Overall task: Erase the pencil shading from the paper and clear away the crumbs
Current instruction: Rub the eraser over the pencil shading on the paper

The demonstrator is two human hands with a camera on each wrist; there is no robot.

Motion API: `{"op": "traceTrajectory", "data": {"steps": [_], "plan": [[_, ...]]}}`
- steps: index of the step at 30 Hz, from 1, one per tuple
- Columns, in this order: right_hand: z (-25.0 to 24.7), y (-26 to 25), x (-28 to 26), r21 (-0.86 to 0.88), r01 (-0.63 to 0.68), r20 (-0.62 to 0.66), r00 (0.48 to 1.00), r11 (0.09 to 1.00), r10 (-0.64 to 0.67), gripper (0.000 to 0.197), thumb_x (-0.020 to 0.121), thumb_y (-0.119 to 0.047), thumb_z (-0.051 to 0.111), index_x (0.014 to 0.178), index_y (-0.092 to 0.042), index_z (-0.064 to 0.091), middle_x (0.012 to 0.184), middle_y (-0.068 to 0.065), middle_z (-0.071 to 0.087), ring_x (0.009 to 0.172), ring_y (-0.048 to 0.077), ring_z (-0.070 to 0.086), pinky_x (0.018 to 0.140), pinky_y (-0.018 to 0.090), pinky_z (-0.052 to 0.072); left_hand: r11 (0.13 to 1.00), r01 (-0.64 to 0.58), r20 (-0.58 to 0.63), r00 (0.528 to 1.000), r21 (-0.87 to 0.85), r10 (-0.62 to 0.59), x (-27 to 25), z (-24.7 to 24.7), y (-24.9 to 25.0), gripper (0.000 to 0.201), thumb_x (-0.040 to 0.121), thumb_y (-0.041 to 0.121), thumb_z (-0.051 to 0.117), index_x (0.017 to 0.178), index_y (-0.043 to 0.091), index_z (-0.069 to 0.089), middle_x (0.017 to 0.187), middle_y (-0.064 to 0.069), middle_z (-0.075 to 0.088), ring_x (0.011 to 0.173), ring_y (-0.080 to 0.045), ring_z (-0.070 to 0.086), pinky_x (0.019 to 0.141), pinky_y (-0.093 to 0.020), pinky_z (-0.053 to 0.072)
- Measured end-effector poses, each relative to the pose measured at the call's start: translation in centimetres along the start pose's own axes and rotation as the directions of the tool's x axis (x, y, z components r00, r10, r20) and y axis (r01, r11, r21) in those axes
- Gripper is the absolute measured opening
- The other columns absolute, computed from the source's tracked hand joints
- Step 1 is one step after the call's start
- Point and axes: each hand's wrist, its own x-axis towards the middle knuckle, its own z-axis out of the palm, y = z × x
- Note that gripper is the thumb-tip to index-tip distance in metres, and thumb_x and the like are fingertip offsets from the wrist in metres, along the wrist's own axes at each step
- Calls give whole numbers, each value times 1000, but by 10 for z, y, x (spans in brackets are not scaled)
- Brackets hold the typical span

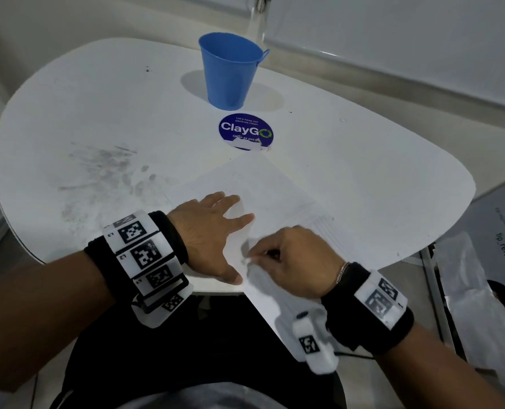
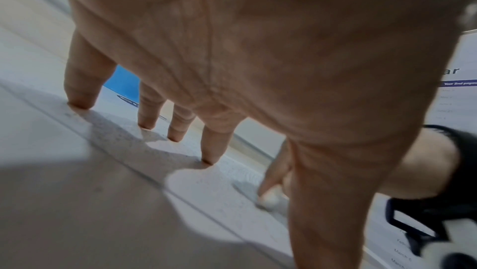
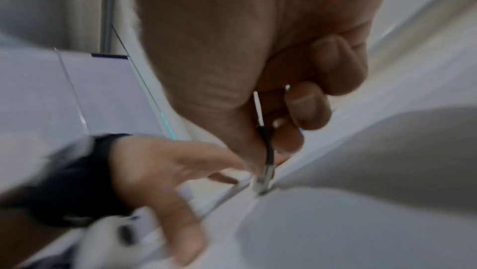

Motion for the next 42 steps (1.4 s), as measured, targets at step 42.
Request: {"op": "traceTrajectory", "data": {"steps": [42], "plan": [[-9,22,8,6,-233,-193,954,973,230,20,96,-30,56,100,-32,75,97,-14,73,88,14,66,76,30,52,998,-38,-23,999,-52,37,4,1,-2,106,77,83,56,154,54,-9,166,10,-23,153,-17,-20,126,-43,6]]}}
